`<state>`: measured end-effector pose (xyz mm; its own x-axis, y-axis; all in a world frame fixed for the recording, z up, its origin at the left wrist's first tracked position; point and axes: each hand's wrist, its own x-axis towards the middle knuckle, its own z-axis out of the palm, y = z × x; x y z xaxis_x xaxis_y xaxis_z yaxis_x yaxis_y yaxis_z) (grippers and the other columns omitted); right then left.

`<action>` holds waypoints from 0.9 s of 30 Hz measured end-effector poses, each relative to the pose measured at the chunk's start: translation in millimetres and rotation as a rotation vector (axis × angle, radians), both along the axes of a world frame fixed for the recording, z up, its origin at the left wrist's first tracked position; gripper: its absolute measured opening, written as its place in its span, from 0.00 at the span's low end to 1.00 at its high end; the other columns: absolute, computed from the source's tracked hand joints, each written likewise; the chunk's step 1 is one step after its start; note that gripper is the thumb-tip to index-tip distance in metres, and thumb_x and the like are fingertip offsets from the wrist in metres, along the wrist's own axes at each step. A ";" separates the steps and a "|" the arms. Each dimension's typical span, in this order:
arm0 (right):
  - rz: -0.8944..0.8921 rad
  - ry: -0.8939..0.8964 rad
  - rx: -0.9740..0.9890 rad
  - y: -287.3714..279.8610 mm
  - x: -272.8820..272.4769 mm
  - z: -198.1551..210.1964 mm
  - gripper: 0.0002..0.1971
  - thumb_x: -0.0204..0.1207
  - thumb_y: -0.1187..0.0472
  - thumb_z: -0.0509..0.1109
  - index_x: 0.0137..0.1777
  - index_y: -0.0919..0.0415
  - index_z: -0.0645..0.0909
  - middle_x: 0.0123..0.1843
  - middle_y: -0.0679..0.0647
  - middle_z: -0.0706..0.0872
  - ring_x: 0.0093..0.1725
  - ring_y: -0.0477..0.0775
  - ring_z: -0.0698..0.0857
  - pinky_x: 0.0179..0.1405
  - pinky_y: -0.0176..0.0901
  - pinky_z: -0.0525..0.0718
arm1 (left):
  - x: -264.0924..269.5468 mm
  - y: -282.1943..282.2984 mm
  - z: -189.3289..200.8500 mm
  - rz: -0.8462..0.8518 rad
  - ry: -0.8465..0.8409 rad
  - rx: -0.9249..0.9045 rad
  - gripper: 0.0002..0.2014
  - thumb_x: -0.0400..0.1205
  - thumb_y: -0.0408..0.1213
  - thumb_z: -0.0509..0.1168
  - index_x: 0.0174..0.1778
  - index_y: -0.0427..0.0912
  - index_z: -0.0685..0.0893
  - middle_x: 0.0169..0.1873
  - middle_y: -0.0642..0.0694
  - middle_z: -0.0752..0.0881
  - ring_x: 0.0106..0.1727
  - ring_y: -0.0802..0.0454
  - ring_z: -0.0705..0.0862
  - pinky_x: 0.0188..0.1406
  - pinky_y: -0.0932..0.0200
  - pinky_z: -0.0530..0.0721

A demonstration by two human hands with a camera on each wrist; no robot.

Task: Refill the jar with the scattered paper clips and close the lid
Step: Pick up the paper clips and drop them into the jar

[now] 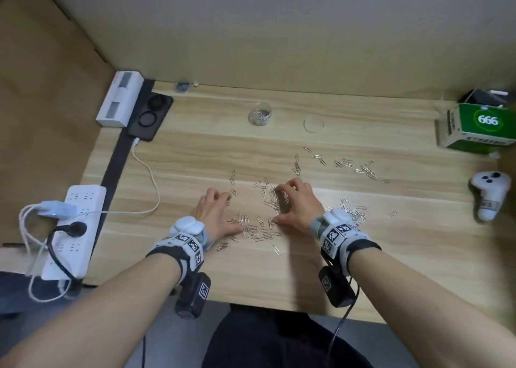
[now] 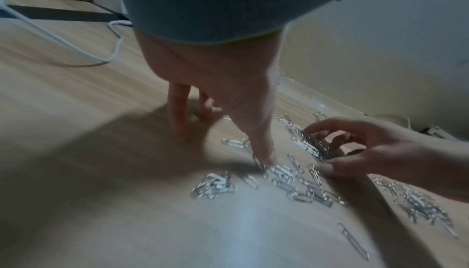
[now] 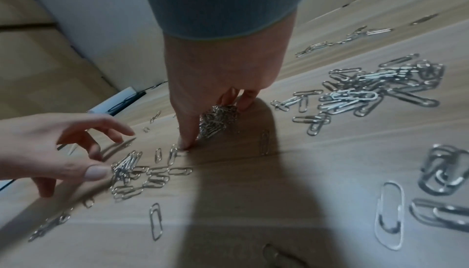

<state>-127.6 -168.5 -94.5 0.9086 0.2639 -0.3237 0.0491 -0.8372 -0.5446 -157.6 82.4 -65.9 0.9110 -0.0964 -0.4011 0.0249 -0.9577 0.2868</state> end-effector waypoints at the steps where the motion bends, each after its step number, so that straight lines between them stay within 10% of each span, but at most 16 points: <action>1: 0.027 -0.005 0.004 3.3 -0.2 -2.1 0.37 0.58 0.43 0.85 0.68 0.45 0.77 0.66 0.47 0.72 0.65 0.51 0.70 0.58 0.48 0.79 | -6.9 1.0 0.0 0.025 0.021 0.019 0.45 0.60 0.68 0.74 0.70 0.54 0.70 0.63 0.47 0.68 0.61 0.48 0.74 0.55 0.52 0.78; 8: 0.107 -0.073 0.040 19.7 0.1 -8.3 0.06 0.71 0.58 0.78 0.48 0.51 0.88 0.50 0.48 0.82 0.51 0.56 0.84 0.47 0.52 0.83 | -25.3 -20.6 -9.5 -0.008 0.023 0.024 0.48 0.57 0.60 0.80 0.72 0.55 0.68 0.63 0.46 0.65 0.63 0.45 0.69 0.56 0.52 0.76; 17: -0.179 0.030 0.153 -6.1 2.9 -4.8 0.03 0.67 0.60 0.81 0.40 0.53 0.91 0.38 0.46 0.90 0.41 0.49 0.85 0.42 0.43 0.80 | -14.3 -49.1 -21.3 0.036 0.002 -0.096 0.43 0.58 0.51 0.83 0.69 0.51 0.73 0.57 0.45 0.69 0.56 0.44 0.73 0.57 0.52 0.77; 27: -0.462 0.101 0.269 -47.6 1.5 -12.1 0.08 0.61 0.57 0.85 0.37 0.55 0.90 0.32 0.50 0.91 0.35 0.50 0.89 0.45 0.52 0.89 | 10.4 -91.6 -26.2 0.064 0.042 -0.236 0.08 0.69 0.39 0.79 0.39 0.47 0.87 0.45 0.49 0.79 0.45 0.51 0.78 0.42 0.60 0.72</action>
<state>-126.0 -216.1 -106.6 0.9177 -0.0696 -0.3912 -0.3541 -0.5898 -0.7257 -147.2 -9.2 -92.1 0.9013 -0.1351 -0.4117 0.0995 -0.8602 0.5001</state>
